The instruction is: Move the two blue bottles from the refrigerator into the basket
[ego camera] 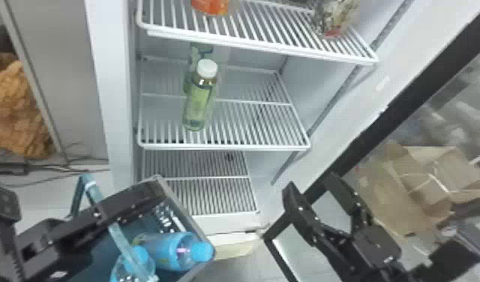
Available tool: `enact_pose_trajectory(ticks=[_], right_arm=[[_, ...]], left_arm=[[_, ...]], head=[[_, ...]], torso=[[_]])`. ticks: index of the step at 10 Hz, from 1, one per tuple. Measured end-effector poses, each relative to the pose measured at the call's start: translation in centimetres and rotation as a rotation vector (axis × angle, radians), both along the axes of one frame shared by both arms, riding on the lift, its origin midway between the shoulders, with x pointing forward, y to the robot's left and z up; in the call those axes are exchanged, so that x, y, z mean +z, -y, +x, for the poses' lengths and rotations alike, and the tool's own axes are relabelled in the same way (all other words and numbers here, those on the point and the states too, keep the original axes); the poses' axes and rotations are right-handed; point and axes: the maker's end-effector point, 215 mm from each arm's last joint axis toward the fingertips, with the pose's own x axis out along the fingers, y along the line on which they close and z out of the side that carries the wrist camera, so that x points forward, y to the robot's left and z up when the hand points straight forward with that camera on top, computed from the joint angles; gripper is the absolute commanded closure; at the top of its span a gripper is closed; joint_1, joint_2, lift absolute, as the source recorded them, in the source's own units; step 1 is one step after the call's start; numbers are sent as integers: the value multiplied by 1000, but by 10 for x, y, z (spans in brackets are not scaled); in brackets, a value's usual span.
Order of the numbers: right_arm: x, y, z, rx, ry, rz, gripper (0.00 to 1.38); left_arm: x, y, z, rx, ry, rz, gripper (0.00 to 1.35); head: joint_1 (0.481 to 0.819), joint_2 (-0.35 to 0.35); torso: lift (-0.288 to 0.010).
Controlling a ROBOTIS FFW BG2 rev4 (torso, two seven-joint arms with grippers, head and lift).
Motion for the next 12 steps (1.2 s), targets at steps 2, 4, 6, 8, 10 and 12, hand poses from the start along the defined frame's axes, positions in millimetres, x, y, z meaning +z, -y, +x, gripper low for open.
enact_pose_trajectory(ticks=[2, 4, 6, 8, 10, 12], right_arm=[[6, 21, -11, -50, 11, -74, 171], [8, 36, -21, -76, 6, -133, 173], [7, 41, -31, -86, -13, -166, 173], [6, 47, -36, -99, -22, -189, 173], [0, 52, -39, -107, -35, -194, 173], [-6, 54, -41, -110, -46, -197, 173]], left_arm=[[-3, -1, -2, 3, -10, 1, 1188], [-4, -7, 1, 22, -13, 2, 1188], [-4, -9, 3, 31, -11, 2, 1188], [-4, -10, 4, 36, -10, 4, 1188], [-4, -11, 5, 40, -10, 4, 1188], [-4, -13, 7, 51, -11, 2, 1188]], head=[[695, -350], [695, -350], [695, -350], [695, -350], [695, -350], [695, -350]], torso=[[-216], [-216], [-216], [-216], [-216], [-216]])
